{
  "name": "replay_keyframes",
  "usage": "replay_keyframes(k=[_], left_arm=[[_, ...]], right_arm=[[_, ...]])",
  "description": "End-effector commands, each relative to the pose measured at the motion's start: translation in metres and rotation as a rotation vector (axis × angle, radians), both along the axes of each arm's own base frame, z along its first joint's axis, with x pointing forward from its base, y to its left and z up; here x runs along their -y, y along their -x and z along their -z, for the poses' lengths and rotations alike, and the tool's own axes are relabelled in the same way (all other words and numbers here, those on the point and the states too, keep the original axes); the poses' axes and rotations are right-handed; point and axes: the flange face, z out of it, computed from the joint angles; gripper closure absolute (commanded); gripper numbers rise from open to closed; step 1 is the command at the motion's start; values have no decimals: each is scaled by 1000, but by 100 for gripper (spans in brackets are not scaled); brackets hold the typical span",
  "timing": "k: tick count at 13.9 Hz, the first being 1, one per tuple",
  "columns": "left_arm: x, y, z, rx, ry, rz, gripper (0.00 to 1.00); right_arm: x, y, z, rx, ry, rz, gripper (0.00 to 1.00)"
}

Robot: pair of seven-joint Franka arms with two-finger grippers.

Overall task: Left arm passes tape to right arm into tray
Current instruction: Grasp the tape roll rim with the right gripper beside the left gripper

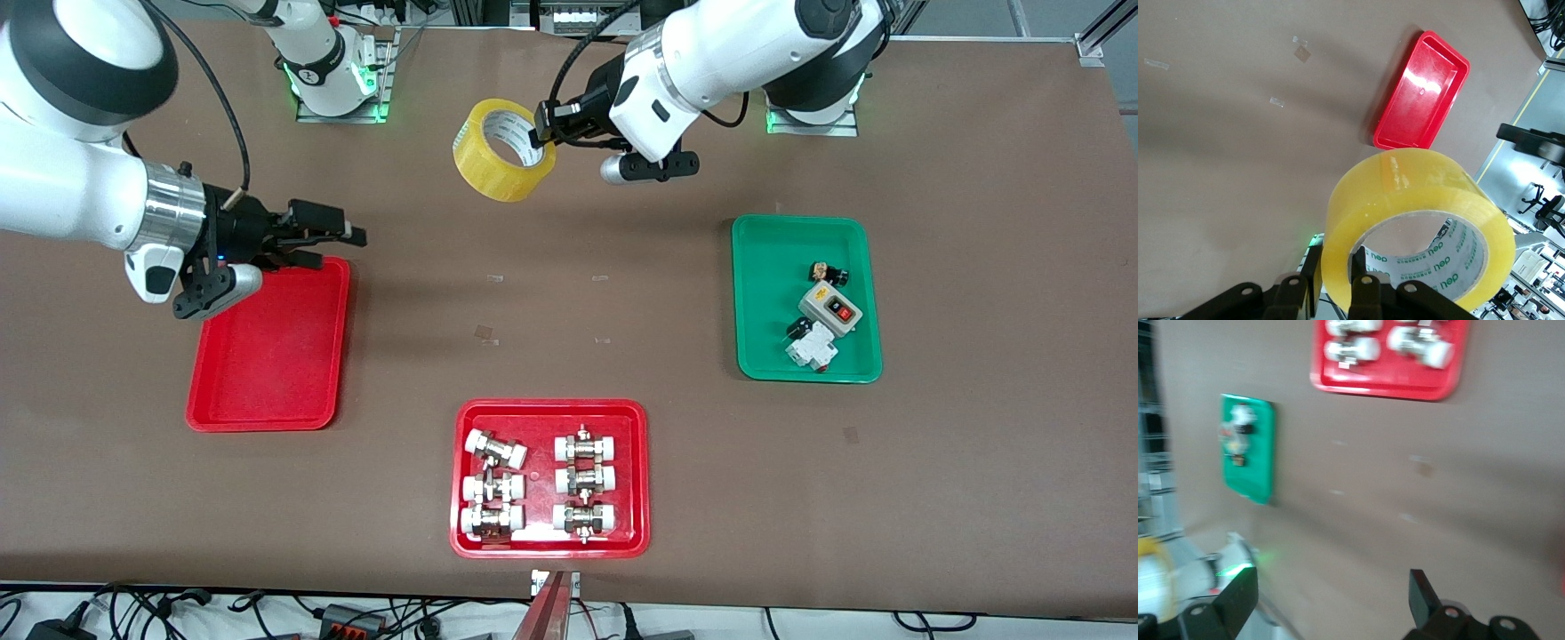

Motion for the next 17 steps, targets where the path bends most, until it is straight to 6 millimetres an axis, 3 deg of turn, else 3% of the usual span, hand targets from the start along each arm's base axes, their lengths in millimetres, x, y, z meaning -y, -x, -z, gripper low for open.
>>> replay_keyframes(k=[1,3,8,17], left_arm=[[-2,-4,0,-11,12,-6,85],[-3,-6,1,-11,10,-9,85],[-8,-9,2,-13,7,-18,84],[-8,-8,3,-20,0,-11,84]], right_arm=[[-40,8,-15,-9,-136,-37,0],[-65,13,-25,-19,-222,-42,0],[-111,25,-27,6,-238,-63,0],[-137,34,-20,-53,-272,-75,0]])
